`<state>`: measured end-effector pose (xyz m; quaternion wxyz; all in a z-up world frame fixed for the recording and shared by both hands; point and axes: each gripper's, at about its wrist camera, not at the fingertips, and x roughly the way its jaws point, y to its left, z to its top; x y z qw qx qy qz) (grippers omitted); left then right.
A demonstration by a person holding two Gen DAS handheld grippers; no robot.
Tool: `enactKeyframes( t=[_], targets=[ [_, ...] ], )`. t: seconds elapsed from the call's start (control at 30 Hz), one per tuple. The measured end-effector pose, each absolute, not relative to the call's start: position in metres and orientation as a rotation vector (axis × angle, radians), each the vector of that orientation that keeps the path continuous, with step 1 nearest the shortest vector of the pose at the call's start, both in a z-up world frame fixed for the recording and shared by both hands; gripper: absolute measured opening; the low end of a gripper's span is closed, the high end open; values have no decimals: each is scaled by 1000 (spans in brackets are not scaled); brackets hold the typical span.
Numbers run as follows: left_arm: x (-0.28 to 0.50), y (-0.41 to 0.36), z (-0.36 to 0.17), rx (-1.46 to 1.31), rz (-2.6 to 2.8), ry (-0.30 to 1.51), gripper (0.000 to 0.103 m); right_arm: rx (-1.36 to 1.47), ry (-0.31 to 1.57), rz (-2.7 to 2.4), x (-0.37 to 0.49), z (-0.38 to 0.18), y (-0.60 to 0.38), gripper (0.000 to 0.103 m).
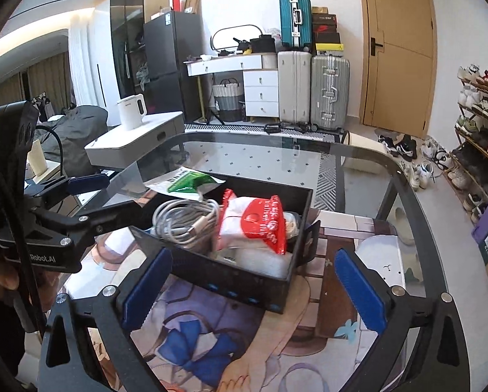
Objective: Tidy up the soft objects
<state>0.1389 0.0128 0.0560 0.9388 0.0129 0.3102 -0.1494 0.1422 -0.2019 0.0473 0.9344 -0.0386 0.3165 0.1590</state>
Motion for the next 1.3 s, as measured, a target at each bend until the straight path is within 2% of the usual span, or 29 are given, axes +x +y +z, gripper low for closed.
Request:
enactKeyframes(
  t=[1.3],
  targets=[
    [111,25,16,-1,-216,533,103,-80,487,288,109,21,-189,102]
  ],
)
